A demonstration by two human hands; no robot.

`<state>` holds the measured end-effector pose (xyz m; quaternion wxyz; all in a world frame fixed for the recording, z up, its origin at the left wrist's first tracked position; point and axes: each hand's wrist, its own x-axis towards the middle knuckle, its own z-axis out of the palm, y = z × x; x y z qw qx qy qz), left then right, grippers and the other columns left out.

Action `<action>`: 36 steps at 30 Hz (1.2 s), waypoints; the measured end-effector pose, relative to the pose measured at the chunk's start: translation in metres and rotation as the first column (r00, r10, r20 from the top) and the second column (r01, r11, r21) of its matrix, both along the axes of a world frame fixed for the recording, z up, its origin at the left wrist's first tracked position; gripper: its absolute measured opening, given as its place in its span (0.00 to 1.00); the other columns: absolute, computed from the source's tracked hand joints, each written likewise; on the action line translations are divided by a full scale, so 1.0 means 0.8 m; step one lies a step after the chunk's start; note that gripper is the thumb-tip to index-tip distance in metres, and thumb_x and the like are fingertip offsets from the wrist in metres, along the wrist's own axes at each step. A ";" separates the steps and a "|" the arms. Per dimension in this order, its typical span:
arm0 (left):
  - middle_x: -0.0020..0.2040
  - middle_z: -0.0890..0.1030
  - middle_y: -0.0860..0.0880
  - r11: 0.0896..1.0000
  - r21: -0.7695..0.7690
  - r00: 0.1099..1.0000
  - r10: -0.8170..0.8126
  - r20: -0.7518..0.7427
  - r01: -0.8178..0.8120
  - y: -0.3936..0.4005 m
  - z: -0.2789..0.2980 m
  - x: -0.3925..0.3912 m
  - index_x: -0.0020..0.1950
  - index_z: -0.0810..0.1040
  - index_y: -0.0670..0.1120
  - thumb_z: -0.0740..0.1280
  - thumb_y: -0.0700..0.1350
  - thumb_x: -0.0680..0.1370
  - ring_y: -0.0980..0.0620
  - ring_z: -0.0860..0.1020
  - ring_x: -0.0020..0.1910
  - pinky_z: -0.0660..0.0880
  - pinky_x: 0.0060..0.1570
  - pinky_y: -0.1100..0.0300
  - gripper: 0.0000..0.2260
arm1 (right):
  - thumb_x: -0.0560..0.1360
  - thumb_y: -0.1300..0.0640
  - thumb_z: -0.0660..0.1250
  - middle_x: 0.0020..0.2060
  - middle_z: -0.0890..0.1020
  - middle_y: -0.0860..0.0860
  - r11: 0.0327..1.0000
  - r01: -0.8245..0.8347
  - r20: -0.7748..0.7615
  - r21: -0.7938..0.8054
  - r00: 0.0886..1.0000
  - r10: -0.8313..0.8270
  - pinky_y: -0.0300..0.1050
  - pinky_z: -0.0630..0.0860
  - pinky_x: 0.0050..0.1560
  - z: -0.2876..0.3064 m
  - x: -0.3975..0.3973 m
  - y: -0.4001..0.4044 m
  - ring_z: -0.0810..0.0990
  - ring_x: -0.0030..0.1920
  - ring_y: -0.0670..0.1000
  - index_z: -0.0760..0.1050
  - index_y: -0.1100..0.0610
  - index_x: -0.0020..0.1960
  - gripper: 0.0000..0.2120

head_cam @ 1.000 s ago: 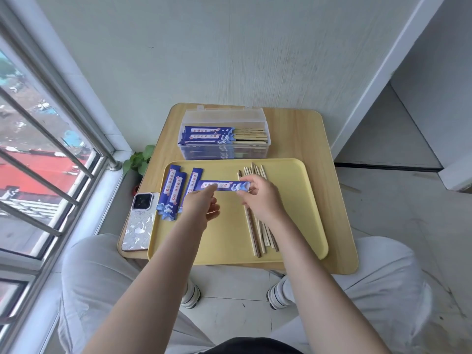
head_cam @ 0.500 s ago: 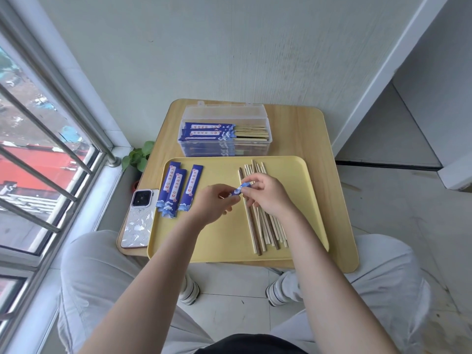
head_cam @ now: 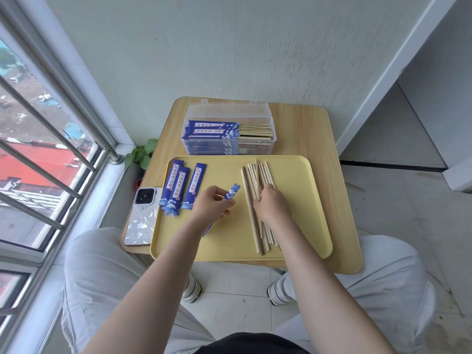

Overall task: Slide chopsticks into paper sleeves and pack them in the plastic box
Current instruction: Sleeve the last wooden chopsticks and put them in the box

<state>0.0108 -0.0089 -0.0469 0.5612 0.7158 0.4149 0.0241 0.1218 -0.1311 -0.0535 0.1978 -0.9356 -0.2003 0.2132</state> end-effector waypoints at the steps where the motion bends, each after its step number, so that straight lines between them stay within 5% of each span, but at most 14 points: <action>1: 0.48 0.83 0.44 1.000 -0.008 1.000 0.004 -0.008 -0.004 0.000 0.000 0.001 0.52 0.75 0.45 0.73 0.42 0.76 0.52 0.83 0.37 0.81 0.43 0.55 0.09 | 0.80 0.60 0.62 0.54 0.80 0.58 1.000 0.017 -0.005 0.002 1.000 -0.017 0.45 0.70 0.42 0.000 0.001 0.001 0.80 0.53 0.60 0.70 0.63 0.59 0.10; 8: 0.43 0.83 0.43 0.998 -0.056 1.000 -0.004 -0.008 0.004 -0.002 0.004 0.000 0.52 0.73 0.42 0.64 0.39 0.81 0.48 0.82 0.31 0.81 0.35 0.57 0.01 | 0.77 0.62 0.62 0.42 0.78 0.55 0.996 0.083 -0.076 0.012 0.994 -0.082 0.43 0.69 0.38 0.010 0.008 0.001 0.76 0.42 0.58 0.71 0.60 0.45 0.02; 11: 0.37 0.79 0.44 0.999 -0.002 0.998 -0.047 -0.031 0.047 -0.003 0.005 -0.001 0.49 0.72 0.42 0.62 0.43 0.82 0.52 0.76 0.25 0.76 0.30 0.59 0.05 | 0.75 0.59 0.66 0.31 0.70 0.51 0.992 0.103 -0.100 0.069 0.990 -0.095 0.42 0.61 0.28 0.016 0.010 -0.001 0.69 0.31 0.53 0.64 0.57 0.35 0.13; 16: 0.34 0.75 0.45 0.991 -0.128 0.999 -0.044 -0.001 0.044 -0.004 0.007 -0.002 0.51 0.73 0.42 0.55 0.59 0.84 0.50 0.73 0.25 0.73 0.27 0.59 0.21 | 0.72 0.58 0.66 0.33 0.78 0.53 0.930 0.185 -0.269 0.317 0.958 -0.099 0.40 0.69 0.31 0.039 0.013 -0.007 0.73 0.29 0.50 0.72 0.58 0.43 0.04; 20: 0.31 0.74 0.44 0.960 -0.275 0.998 -0.051 0.037 0.059 -0.010 0.013 -0.002 0.46 0.74 0.41 0.50 0.57 0.85 0.48 0.72 0.24 0.71 0.29 0.58 0.24 | 0.76 0.65 0.66 0.40 0.83 0.55 0.795 0.245 -0.377 0.554 0.926 -0.023 0.42 0.74 0.30 0.060 0.017 -0.008 0.76 0.29 0.47 0.72 0.59 0.56 0.09; 27: 0.32 0.76 0.44 0.940 -0.284 0.982 -0.179 0.059 0.188 -0.009 0.017 -0.002 0.42 0.75 0.41 0.50 0.52 0.83 0.48 0.73 0.28 0.73 0.36 0.55 0.22 | 0.80 0.64 0.67 0.40 0.81 0.55 0.456 0.441 -0.442 0.773 0.890 -0.110 0.45 0.79 0.35 0.068 0.026 0.000 0.79 0.31 0.48 0.74 0.62 0.57 0.07; 33: 0.32 0.75 0.43 0.933 -0.254 0.966 -0.234 0.106 0.254 -0.009 0.021 0.000 0.40 0.75 0.41 0.49 0.51 0.83 0.48 0.72 0.29 0.72 0.37 0.56 0.22 | 0.79 0.64 0.67 0.39 0.81 0.54 0.462 0.425 -0.423 0.778 0.899 -0.114 0.45 0.78 0.34 0.063 0.023 0.004 0.79 0.31 0.49 0.74 0.58 0.53 0.04; 36: 0.31 0.74 0.42 0.943 -0.236 0.966 -0.199 0.166 0.235 -0.012 0.024 0.002 0.39 0.75 0.40 0.49 0.49 0.82 0.47 0.71 0.28 0.70 0.36 0.55 0.21 | 0.78 0.64 0.68 0.40 0.83 0.53 0.616 0.329 -0.410 0.716 0.912 -0.011 0.43 0.75 0.32 0.063 0.019 0.004 0.78 0.33 0.49 0.75 0.58 0.52 0.04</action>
